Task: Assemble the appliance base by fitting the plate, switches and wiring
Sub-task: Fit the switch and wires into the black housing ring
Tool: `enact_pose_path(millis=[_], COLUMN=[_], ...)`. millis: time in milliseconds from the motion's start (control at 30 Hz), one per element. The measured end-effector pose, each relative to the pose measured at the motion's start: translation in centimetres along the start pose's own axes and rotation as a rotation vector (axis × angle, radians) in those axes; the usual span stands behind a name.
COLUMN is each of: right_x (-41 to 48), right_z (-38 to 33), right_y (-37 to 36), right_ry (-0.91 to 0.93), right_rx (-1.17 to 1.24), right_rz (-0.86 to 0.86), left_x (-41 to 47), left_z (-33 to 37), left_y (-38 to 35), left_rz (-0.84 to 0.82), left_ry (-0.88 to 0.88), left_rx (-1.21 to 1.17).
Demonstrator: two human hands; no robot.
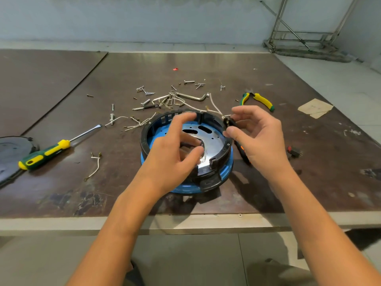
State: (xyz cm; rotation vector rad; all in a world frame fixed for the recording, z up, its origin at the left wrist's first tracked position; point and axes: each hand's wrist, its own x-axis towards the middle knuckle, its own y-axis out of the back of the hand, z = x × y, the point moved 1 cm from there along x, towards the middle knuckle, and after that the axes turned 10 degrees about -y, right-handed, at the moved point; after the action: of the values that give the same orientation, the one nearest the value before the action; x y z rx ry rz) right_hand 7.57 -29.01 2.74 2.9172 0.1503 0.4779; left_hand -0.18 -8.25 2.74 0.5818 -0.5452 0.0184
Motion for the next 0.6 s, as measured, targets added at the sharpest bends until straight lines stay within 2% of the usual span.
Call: enact_pose_path(millis=[100, 367, 600], right_x=[-0.2, -0.5, -1.3], right_z=[0.1, -0.4, -1.3], right_y=[-0.8, -1.6, -2.1], right_ry=[0.051, 0.087, 0.173], right_rx=[-0.019, -0.049, -0.229], right_rz=[-0.087, -0.315, -0.460], left_x=[0.1, 0.2, 0.4], left_z=[-0.5, -1.2, -1.4], left_y=[0.4, 1.6, 2.2], left_rz=[0.073, 0.140, 0.045], left_ry=[0.006, 0.008, 0.001], left_rx=[0.050, 0.195, 0.244])
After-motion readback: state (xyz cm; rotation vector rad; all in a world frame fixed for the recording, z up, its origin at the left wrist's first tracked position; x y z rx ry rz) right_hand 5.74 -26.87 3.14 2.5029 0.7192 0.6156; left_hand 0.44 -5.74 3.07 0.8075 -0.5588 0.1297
